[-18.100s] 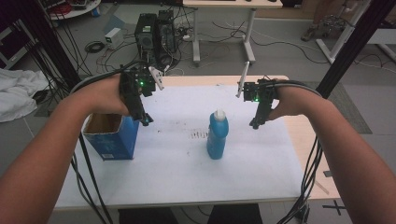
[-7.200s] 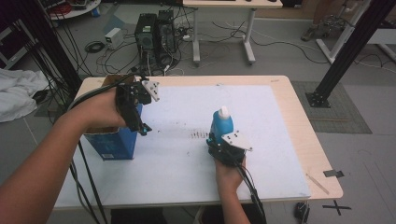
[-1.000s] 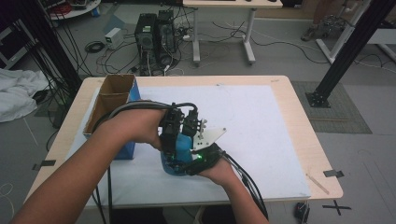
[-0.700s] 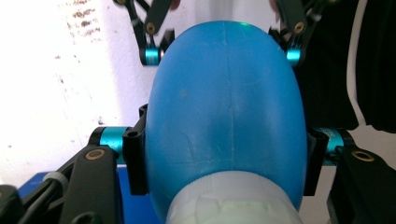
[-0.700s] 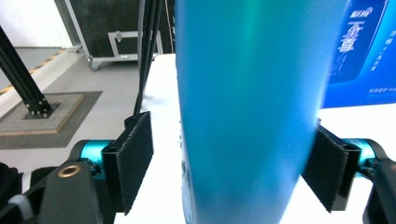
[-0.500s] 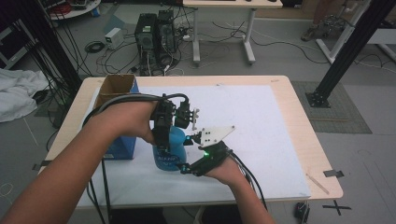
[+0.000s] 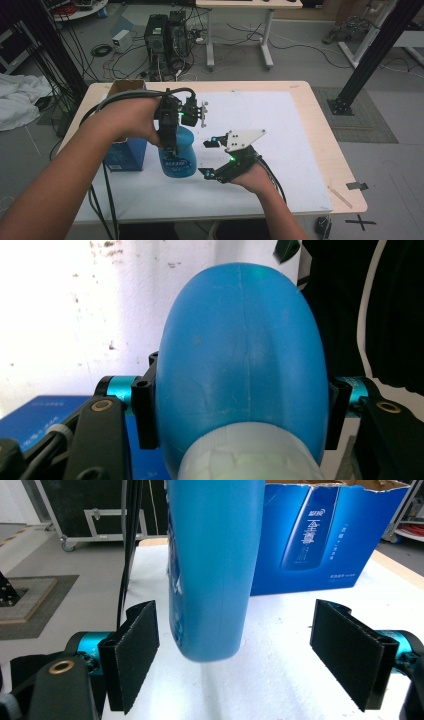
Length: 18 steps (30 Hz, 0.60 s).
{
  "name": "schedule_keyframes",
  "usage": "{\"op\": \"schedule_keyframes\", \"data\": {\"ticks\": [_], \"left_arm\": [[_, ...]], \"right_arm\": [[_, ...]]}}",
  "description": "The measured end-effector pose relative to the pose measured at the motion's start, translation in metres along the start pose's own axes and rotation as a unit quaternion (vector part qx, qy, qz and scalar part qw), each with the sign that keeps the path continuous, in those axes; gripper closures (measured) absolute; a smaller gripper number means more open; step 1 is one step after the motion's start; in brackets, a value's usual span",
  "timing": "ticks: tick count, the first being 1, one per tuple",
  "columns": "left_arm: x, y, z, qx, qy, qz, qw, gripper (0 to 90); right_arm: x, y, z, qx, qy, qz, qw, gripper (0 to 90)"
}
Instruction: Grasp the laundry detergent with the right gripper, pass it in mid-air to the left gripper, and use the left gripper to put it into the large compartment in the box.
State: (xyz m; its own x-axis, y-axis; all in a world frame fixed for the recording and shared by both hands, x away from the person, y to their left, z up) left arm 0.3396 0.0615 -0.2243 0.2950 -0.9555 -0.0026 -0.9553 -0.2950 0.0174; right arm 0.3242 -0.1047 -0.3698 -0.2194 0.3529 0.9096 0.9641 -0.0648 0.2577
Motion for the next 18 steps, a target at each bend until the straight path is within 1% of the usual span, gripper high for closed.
{"op": "schedule_keyframes", "data": {"ticks": [1, 3, 4, 5, 6, 8, 9, 10, 11, 12, 13, 14, 15, 17, 18], "left_arm": [[-0.001, -0.002, -0.002, -0.001, 0.0, -0.004, 1.0, 38.3], [-0.001, -0.002, -0.002, -0.001, 0.0, -0.004, 1.0, 38.2], [-0.003, -0.004, -0.007, -0.004, 0.001, -0.017, 0.9999, 38.2], [-0.003, -0.004, -0.007, -0.004, 0.001, -0.017, 0.9999, 38.2], [-0.007, -0.009, -0.015, -0.007, 0.0, -0.045, 0.999, 38.2], [-0.01, -0.012, -0.022, -0.009, -0.001, -0.065, 0.9978, 38.2], [-0.01, -0.012, -0.022, -0.009, -0.001, -0.065, 0.9978, 38.2], [-0.013, -0.017, -0.03, -0.011, 0.002, -0.088, 0.9961, 38.2], [-0.013, -0.017, -0.03, -0.011, 0.002, -0.088, 0.9961, 38.1], [-0.015, -0.021, -0.038, -0.011, 0.006, -0.108, 0.9941, 38.1], [-0.016, -0.023, -0.041, -0.011, 0.008, -0.118, 0.9929, 38.2], [-0.018, -0.024, -0.044, -0.01, 0.01, -0.123, 0.9923, 38.2], [-0.019, -0.026, -0.048, -0.008, 0.01, -0.132, 0.9912, 38.2], [-0.022, -0.03, -0.057, -0.007, 0.013, -0.153, 0.9882, 38.2], [-0.024, -0.032, -0.06, -0.007, 0.014, -0.157, 0.9874, 38.1]], "right_arm": [[0.0, 0.001, -0.001, -0.001, -0.004, 0.0, 1.0, 18.0], [0.001, 0.001, -0.003, -0.002, -0.007, 0.0, 1.0, 18.0], [0.001, 0.001, -0.003, -0.002, -0.007, 0.0, 1.0, 13.3], [0.001, 0.002, -0.005, -0.005, -0.019, 0.001, 0.9998, 13.3], [0.0, 0.003, -0.008, -0.004, -0.023, -0.001, 0.9997, 13.2], [0.0, 0.004, -0.011, -0.001, -0.029, 0.003, 0.9996, 13.2], [-0.001, 0.004, -0.012, -0.002, -0.033, 0.001, 0.9995, 13.2], [-0.001, 0.004, -0.013, -0.003, -0.037, 0.001, 0.9993, 13.1], [-0.001, 0.004, -0.013, -0.003, -0.037, 0.001, 0.9993, 13.1], [-0.001, 0.004, -0.014, -0.003, -0.039, 0.002, 0.9992, 13.1], [-0.002, 0.005, -0.016, -0.006, -0.044, -0.002, 0.999, 13.1], [-0.002, 0.005, -0.017, -0.007, -0.046, -0.003, 0.9989, 13.1], [-0.002, 0.005, -0.018, -0.007, -0.048, -0.003, 0.9988, 13.1], [-0.002, 0.006, -0.019, -0.01, -0.053, -0.004, 0.9985, 13.1], [-0.002, 0.006, -0.02, -0.011, -0.055, -0.005, 0.9984, 13.1]]}}
Point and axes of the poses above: each handheld gripper's, and its own axes: z roughly forward along the jaws, x roughly out of its top, y roughly to its right, the point moved 2 cm from there along z, roughly forward along the jaws, and after that the axes turned 14 degrees about -z, right-handed, at the moved point
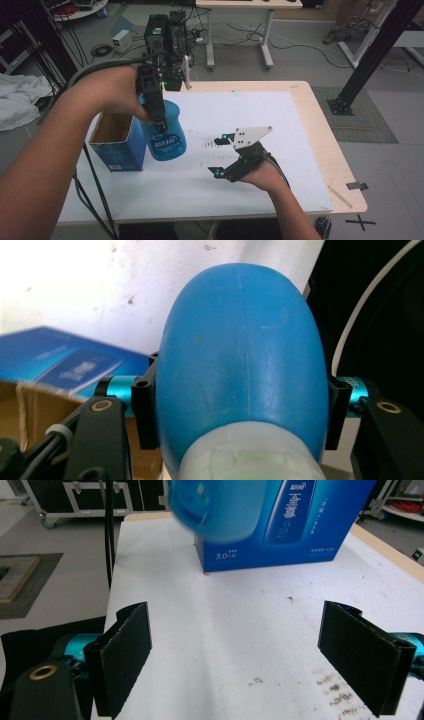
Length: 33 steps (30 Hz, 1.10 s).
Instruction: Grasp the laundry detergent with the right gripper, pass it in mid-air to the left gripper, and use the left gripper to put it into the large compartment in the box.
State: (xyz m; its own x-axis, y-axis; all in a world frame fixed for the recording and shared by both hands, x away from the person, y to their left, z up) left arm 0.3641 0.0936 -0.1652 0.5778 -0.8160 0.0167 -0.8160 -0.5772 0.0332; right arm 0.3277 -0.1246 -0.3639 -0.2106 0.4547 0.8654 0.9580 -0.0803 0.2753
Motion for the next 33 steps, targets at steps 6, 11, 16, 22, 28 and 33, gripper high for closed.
{"op": "schedule_keyframes", "data": {"ticks": [6, 11, 16, 22, 28, 33], "left_arm": [[-0.009, -0.015, -0.019, -0.002, 0.004, -0.042, 0.9991, 38.1], [-0.021, -0.032, -0.029, -0.001, 0.014, -0.075, 0.9971, 38.1], [-0.039, -0.051, -0.037, 0.001, 0.027, -0.097, 0.995, 38.1], [-0.061, -0.071, -0.047, 0.004, 0.042, -0.141, 0.9891, 38.1], [-0.078, -0.093, -0.052, 0.021, 0.042, -0.188, 0.9811, 38.1], [-0.088, -0.109, -0.05, 0.036, 0.036, -0.214, 0.9755, 38.1]], "right_arm": [[0.001, 0.0, -0.004, -0.001, -0.005, 0.004, 1.0, 13.1], [0.0, 0.0, -0.004, -0.002, -0.008, 0.004, 1.0, 13.1], [0.0, -0.001, -0.004, -0.002, -0.009, 0.005, 0.9999, 13.1], [0.0, -0.001, -0.004, -0.002, -0.01, 0.007, 0.9999, 13.1], [0.0, -0.001, -0.001, 0.0, -0.014, 0.007, 0.9999, 13.1], [0.0, 0.0, 0.0, 0.001, -0.017, 0.006, 0.9998, 13.1]]}}
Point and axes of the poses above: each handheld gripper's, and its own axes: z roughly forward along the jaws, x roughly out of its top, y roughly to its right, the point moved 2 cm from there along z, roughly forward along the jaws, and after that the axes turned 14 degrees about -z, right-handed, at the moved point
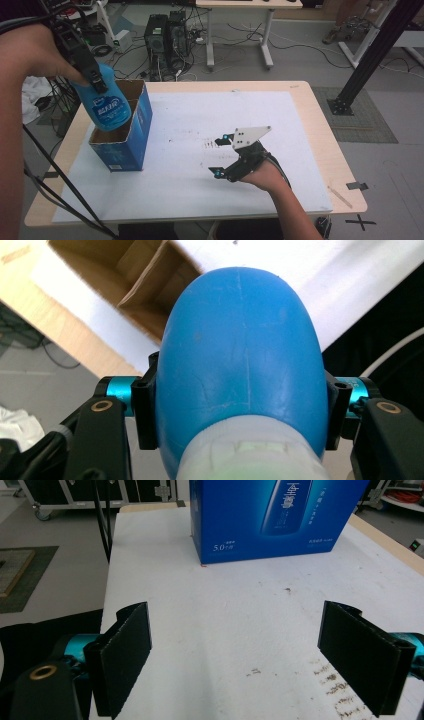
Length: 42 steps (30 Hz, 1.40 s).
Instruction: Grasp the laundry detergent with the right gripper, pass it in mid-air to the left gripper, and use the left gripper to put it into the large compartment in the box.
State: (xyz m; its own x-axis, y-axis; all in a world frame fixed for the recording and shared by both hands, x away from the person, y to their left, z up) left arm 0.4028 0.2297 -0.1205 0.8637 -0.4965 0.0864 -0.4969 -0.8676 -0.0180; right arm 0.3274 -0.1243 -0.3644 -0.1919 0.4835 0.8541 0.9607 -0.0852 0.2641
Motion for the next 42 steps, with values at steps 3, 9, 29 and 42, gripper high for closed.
{"op": "schedule_keyframes", "data": {"ticks": [3, 9, 29, 42], "left_arm": [[0.0, -0.006, 0.007, 0.005, -0.006, -0.004, 1.0, 38.1], [0.002, -0.014, 0.02, 0.008, -0.013, -0.013, 0.9998, 38.1], [0.012, -0.022, 0.072, 0.006, -0.039, -0.036, 0.9986, 38.1], [0.012, -0.026, 0.105, 0.002, -0.048, -0.027, 0.9985, 38.1]], "right_arm": [[0.0, 0.0, 0.001, 0.0, -0.004, 0.001, 1.0, 13.1], [-0.001, 0.001, 0.003, 0.0, -0.006, 0.002, 1.0, 13.1], [-0.005, -0.001, 0.004, 0.001, -0.01, 0.006, 0.9999, 13.1], [-0.006, -0.003, 0.004, 0.002, -0.016, 0.003, 0.9999, 13.1]]}}
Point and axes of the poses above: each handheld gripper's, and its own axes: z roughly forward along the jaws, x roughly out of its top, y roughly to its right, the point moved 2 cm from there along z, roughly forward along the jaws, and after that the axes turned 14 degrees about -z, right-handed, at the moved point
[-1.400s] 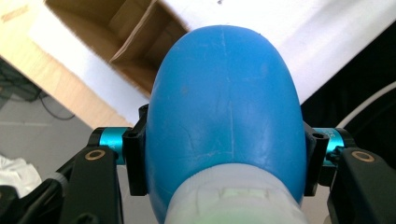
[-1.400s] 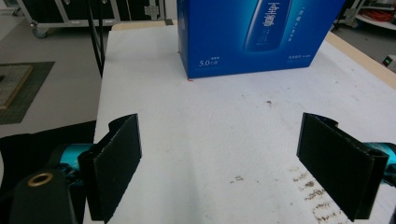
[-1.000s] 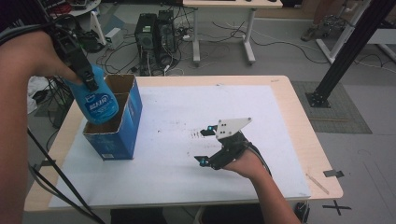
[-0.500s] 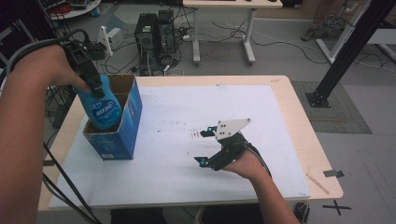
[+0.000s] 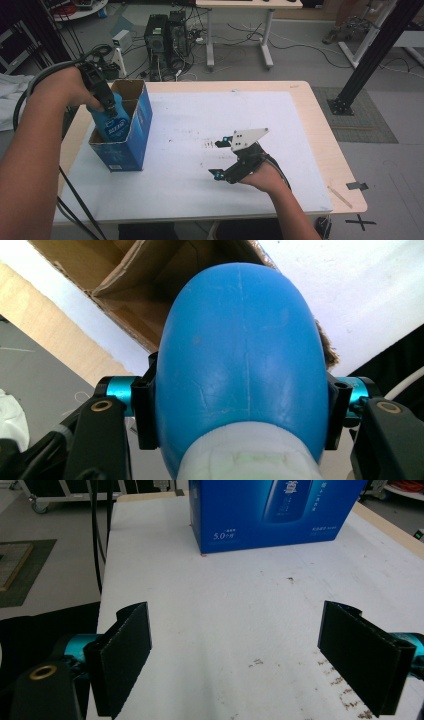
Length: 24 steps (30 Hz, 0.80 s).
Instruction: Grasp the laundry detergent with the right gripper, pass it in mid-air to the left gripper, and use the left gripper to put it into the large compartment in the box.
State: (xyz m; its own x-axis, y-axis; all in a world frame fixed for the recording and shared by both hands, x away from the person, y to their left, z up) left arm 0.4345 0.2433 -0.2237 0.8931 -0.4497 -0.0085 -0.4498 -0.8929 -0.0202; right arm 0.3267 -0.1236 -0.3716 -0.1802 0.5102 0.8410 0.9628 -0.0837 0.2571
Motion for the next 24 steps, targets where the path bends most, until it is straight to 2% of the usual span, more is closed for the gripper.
{"op": "schedule_keyframes", "data": {"ticks": [1, 4, 5, 7, 12, 15, 18, 20, 22, 24], "left_arm": [[0.001, 0.001, 0.007, 0.001, -0.001, 0.006, 1.0, 38.1], [0.001, 0.001, 0.01, 0.003, -0.006, 0.013, 0.9999, 38.0], [0.002, 0.002, 0.016, 0.002, -0.007, 0.025, 0.9997, 38.0], [0.002, 0.003, 0.02, 0.001, -0.009, 0.032, 0.9995, 38.0], [0.003, 0.003, 0.028, 0.003, -0.008, 0.04, 0.9991, 38.0], [0.004, 0.003, 0.032, 0.004, -0.006, 0.038, 0.9993, 38.0], [0.005, 0.003, 0.036, 0.008, -0.008, 0.051, 0.9987, 38.0], [0.005, 0.004, 0.038, 0.007, -0.007, 0.05, 0.9987, 38.0], [0.005, 0.005, 0.045, 0.005, -0.007, 0.067, 0.9977, 38.0], [0.005, 0.005, 0.045, 0.005, -0.007, 0.067, 0.9977, 38.0]], "right_arm": [[0.0, 0.0, -0.001, -0.001, 0.0, 0.001, 1.0, 13.1], [0.0, 0.0, -0.001, 0.0, 0.0, 0.002, 1.0, 13.1], [-0.001, 0.0, -0.002, 0.001, -0.005, 0.004, 1.0, 13.1], [-0.001, 0.0, -0.002, 0.005, -0.012, 0.006, 0.9999, 13.1], [-0.004, 0.001, -0.004, 0.014, -0.029, 0.013, 0.9994, 13.1], [-0.004, 0.002, -0.008, 0.014, -0.033, 0.013, 0.9993, 13.1], [-0.003, 0.003, -0.013, 0.012, -0.038, 0.013, 0.9991, 13.0], [-0.003, 0.003, -0.015, 0.01, -0.04, 0.015, 0.999, 13.1], [-0.003, 0.004, -0.02, 0.009, -0.045, 0.014, 0.9988, 13.1], [-0.003, 0.004, -0.02, 0.01, -0.047, 0.013, 0.9988, 13.1]]}}
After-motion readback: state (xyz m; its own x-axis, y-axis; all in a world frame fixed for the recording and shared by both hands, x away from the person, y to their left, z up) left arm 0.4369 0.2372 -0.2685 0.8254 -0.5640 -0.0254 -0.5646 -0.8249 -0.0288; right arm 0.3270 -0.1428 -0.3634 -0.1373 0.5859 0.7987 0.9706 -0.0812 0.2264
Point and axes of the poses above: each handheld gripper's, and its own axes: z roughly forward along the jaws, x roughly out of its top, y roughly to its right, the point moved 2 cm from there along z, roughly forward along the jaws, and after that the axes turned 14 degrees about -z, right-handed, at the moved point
